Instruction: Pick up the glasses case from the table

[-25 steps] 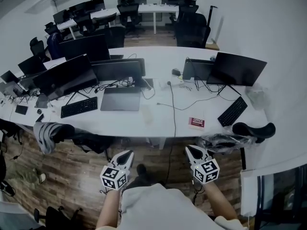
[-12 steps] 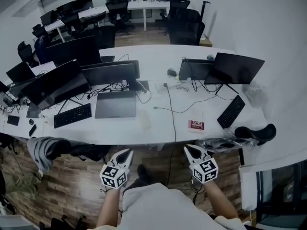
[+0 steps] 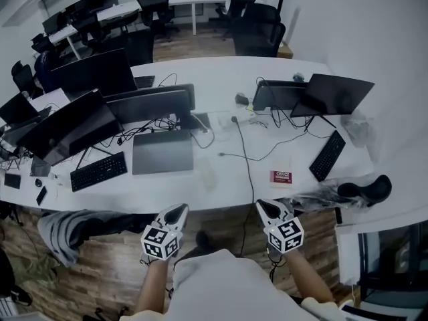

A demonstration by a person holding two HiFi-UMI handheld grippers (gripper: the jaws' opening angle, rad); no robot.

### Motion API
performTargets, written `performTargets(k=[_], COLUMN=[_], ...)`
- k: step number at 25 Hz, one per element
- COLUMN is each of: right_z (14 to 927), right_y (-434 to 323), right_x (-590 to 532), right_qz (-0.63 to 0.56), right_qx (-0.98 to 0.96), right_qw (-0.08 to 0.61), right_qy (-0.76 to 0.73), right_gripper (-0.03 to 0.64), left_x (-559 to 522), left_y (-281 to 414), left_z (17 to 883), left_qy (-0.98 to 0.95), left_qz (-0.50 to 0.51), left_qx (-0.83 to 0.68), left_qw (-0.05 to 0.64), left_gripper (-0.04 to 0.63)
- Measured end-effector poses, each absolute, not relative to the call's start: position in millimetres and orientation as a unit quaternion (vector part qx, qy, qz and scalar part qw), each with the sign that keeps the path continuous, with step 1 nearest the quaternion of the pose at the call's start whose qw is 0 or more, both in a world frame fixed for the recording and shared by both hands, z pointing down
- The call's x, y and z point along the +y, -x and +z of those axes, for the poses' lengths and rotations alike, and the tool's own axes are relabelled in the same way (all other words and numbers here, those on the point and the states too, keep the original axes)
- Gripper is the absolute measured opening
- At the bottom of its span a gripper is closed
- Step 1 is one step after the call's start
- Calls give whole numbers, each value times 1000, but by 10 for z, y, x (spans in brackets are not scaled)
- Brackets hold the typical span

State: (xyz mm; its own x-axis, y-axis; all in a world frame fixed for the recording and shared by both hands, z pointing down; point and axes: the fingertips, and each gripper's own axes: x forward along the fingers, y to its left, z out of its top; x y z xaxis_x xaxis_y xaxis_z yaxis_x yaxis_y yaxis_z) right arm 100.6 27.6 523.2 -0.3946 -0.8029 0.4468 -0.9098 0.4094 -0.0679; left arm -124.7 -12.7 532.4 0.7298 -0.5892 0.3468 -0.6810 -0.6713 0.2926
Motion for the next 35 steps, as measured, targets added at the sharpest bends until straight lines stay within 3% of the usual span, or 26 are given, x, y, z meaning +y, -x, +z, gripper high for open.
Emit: performTargets(k=[17,35], right_z=[5378,5555], right_y=[-778,-1197], right_x=[-185,-1082], right_qz=[165,168], right_qx=[-799,-847], right_qw=[197,216], right_qy=[-544,-456], right_gripper=[3,3], left_x=[-759,-1274], left_y=[1465,929], left_z=[5559,5726], left_qy=[-915,-880], left_qz=[125,123], left_qx=[-313,-385], left_qw=[223,251], left_gripper=[11,11])
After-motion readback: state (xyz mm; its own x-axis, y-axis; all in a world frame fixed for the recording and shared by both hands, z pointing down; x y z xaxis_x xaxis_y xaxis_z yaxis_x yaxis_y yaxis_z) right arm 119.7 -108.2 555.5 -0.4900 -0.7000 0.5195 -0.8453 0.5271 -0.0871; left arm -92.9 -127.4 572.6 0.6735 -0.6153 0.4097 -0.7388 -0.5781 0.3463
